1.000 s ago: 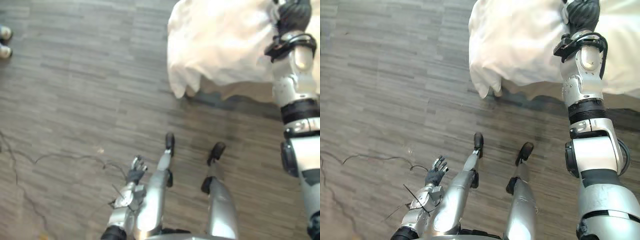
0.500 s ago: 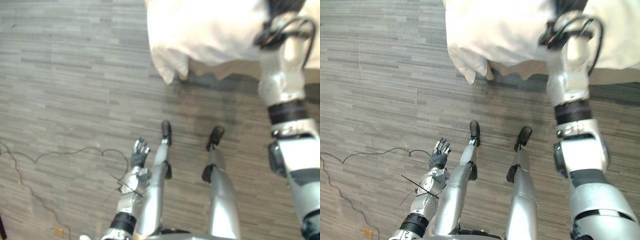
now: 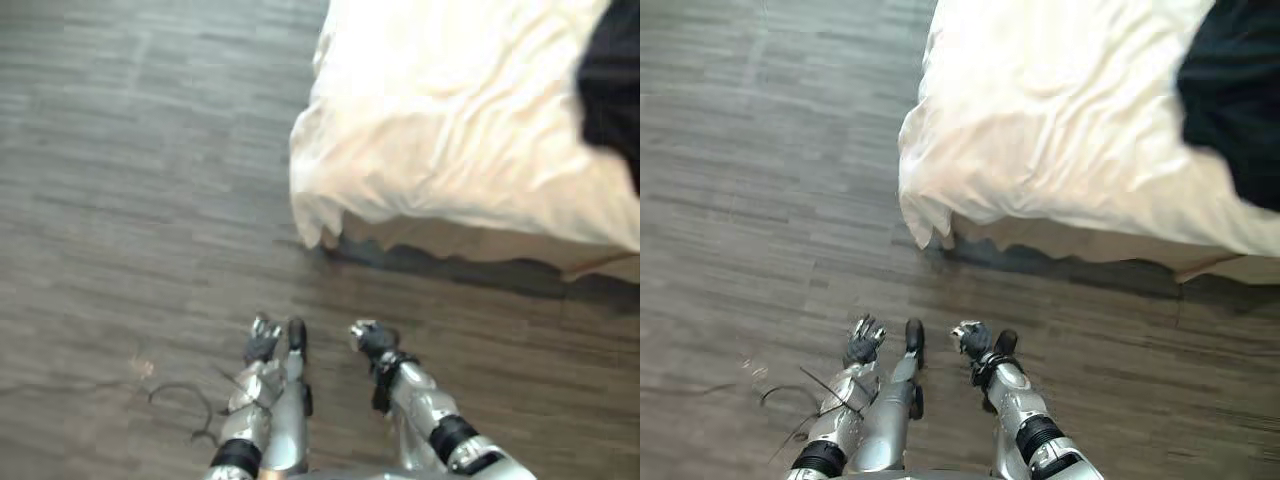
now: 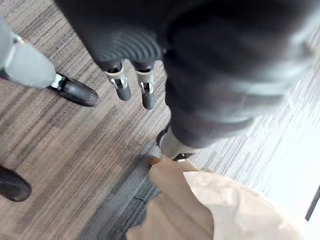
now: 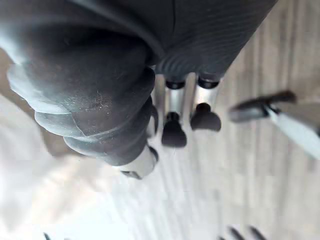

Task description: Tidy the bed and pick cloth on bed and put in laundry

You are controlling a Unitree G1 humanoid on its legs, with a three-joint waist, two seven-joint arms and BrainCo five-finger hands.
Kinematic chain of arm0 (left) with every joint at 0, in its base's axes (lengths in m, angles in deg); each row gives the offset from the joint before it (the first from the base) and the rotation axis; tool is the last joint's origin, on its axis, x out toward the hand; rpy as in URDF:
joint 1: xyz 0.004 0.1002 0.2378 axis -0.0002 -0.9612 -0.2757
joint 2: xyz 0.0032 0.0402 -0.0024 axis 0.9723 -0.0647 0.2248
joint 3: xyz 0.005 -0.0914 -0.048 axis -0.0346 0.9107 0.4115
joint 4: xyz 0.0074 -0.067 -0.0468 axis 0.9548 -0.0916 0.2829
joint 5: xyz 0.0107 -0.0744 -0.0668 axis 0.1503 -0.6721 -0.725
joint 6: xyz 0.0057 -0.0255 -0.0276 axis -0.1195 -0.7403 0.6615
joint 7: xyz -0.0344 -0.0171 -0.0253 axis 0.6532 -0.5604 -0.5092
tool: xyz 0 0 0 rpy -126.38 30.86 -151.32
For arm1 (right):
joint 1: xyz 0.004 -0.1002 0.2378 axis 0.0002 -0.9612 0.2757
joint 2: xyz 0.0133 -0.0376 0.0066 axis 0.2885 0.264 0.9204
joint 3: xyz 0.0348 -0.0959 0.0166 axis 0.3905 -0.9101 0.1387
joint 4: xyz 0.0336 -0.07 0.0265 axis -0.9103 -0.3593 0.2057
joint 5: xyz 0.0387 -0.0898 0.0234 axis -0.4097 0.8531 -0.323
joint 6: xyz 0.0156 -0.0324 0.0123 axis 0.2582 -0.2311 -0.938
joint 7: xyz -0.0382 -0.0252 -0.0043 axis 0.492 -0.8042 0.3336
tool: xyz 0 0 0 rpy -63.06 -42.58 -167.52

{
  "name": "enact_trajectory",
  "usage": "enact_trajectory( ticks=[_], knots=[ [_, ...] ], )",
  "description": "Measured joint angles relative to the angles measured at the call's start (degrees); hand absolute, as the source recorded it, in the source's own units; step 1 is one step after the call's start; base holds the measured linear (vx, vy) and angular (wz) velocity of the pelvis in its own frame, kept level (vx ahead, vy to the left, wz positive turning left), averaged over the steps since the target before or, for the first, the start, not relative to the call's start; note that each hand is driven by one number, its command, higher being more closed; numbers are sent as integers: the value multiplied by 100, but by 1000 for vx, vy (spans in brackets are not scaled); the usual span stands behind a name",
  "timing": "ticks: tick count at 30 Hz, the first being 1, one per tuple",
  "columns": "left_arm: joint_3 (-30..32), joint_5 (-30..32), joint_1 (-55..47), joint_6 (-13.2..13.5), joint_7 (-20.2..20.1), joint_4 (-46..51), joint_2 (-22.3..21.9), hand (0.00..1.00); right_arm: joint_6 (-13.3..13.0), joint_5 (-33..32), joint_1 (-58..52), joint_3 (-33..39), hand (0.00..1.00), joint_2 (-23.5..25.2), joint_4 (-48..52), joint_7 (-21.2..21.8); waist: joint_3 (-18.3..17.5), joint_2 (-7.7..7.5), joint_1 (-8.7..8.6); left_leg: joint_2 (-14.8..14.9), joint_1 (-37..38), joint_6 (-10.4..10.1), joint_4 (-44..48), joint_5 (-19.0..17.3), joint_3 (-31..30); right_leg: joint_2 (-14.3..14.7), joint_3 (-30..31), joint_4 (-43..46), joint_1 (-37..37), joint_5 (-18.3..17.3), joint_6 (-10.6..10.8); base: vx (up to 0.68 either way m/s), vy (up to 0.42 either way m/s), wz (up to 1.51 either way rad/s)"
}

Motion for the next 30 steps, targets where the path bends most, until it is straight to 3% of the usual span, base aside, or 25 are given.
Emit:
enact_trajectory(
  ticks=[2,6,8,10,12,14,17,19,21,23,24,26,27,30],
  knots=[
    [-36,228,-33,-82,-1,-229,128,0,1,266,-189,512,0,-70,-183,-102,-65,-103,-14,-26,233,-8,0,-64,19,12,17,-83,255,17,-8,64,-1,-3],
    [-27,901,-276,-251,6,-671,309,0,15,1019,-494,1348,0,-175,-749,-436,-283,-145,-168,-45,871,15,2,-284,457,-12,346,24,568,-85,11,103,10,-49],
    [44,1251,-432,-361,22,-837,355,0,80,1610,-649,1656,0,-198,-1015,-712,-380,-67,-233,-15,1324,-8,9,-452,953,-312,-288,537,610,-402,-420,114,22,-106],
    [217,1503,-469,-446,36,-1032,384,0,134,2171,-806,1819,0,-184,-1097,-885,-496,-30,-260,108,1531,-113,140,-628,1361,-490,-984,661,729,-405,-473,117,-9,-114],
    [327,1831,-513,-524,102,-1228,413,0,140,2756,-1000,2065,0,-187,-1106,-1027,-575,43,-346,289,1780,-263,192,-759,1676,-324,-991,526,898,-363,-457,125,-83,-105],
    [424,2144,-586,-567,144,-1334,384,0,155,3161,-1279,2456,0,-247,-1154,-1199,-714,164,-460,520,2084,-410,240,-874,2063,50,-635,262,1045,-282,-350,167,-130,-101],
    [538,2402,-570,-598,148,-1443,166,0,249,3468,-1656,2971,0,-309,-1160,-1328,-840,279,-533,699,2428,-511,266,-977,2650,409,-146,40,1125,-212,-364,149,-55,-100],
    [607,2496,-562,-624,146,-1445,115,0,286,3513,-1836,3144,0,-324,-1197,-1363,-863,212,-610,750,2505,-518,588,-1002,2933,451,138,-9,1180,-222,-358,111,-24,-88],
    [642,2600,-580,-641,149,-1445,112,0,321,3527,-2026,3192,0,-285,-1201,-1367,-898,109,-628,869,2429,-577,1478,-1059,3068,395,522,-13,1208,-321,-310,43,-39,-87],
    [665,2642,-580,-666,175,-1437,84,0,367,3540,-2140,3191,0,-269,-1209,-1366,-913,152,-644,1216,2078,-532,2891,-1110,2771,427,865,-8,1286,-412,-394,86,-17,-98],
    [663,2640,-584,-675,194,-1440,-25,0,391,3566,-2145,3189,0,-334,-1213,-1370,-928,226,-617,1249,1679,-501,3643,-1417,2043,475,1290,-22,1301,-398,-445,167,69,-117],
    [659,2641,-581,-675,201,-1435,-53,0,393,3567,-2101,3188,0,-342,-1214,-1369,-925,278,-603,1137,1612,-490,3712,-1660,1766,497,1454,-26,1300,-381,-447,131,109,-107],
    [649,2639,-596,-674,254,-1436,-71,0,382,3566,-1943,3188,0,-384,-1208,-1369,-926,310,-596,696,1530,-352,3536,-2163,1139,532,2058,-59,1293,-363,-393,97,131,-138],
    [637,2638,-587,-654,271,-1429,-63,0,384,3568,-1829,3174,0,-397,-1215,-1373,-925,308,-571,351,1352,-211,3112,-2285,142,611,2772,-110,1258,-345,-310,54,217,-156]
  ],
)
